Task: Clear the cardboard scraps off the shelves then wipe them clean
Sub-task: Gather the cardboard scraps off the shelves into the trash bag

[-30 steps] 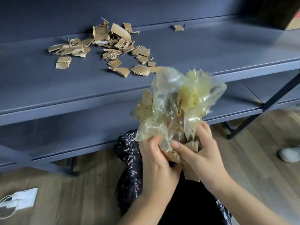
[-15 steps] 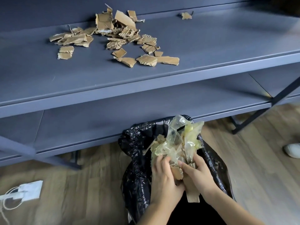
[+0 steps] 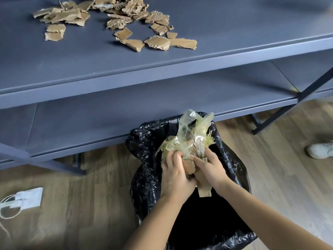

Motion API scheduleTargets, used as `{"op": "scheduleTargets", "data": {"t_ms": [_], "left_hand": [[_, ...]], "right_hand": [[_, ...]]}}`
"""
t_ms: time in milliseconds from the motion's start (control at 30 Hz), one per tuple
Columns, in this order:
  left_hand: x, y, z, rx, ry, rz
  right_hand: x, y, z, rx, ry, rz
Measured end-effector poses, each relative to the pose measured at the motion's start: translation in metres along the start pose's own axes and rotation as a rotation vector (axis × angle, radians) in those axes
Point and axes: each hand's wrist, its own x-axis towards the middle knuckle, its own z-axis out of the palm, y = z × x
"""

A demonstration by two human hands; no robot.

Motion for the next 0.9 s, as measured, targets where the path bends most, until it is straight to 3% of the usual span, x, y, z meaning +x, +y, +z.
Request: {"op": "scheduleTargets", "data": {"t_ms": [367, 667, 900], "left_hand": [[0.0, -0.008, -0.004, 0.029, -0.095, -0.039], [0.0, -0.008, -0.007, 0.019, -0.189, -0.13], [0.002, -0.009, -0.008, 0.069, -0.361, -0.206]], "right_hand": [[-0.002, 0.007, 0.0, 0.042, 0.092, 0.01], [0.002, 0.013, -0.007, -0.198, 0.134, 0.065], [0.009, 0.016, -0.011, -0.2, 0.133, 0.07]]}}
